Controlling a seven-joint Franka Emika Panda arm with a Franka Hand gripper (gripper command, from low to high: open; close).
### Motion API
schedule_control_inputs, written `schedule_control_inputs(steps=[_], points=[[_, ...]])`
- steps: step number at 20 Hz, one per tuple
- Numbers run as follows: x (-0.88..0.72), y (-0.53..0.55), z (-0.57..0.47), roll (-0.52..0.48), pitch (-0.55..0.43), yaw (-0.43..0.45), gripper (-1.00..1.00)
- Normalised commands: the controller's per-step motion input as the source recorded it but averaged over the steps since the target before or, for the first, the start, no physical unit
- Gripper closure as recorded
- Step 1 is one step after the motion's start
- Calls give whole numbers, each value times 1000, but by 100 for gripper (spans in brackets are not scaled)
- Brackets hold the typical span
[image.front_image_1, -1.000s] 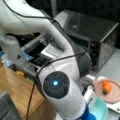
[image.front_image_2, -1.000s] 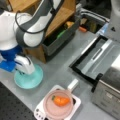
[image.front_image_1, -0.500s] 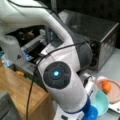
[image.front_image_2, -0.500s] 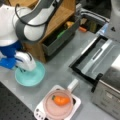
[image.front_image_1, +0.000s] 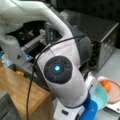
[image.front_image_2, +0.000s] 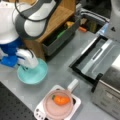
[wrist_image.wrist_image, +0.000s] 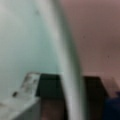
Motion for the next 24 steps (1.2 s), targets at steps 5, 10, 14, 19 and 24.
schedule_control_inputs(steps=[5,10,14,19,24], points=[[-371,440,62,101,2,-126,100],[-460,462,-5,51,-79,-129,100],[-504,433,-78,9,-138,-133,100],[-550,421,-72,-25,-175,-159,100],[-458,390,-33,-36,-224,-172,100]])
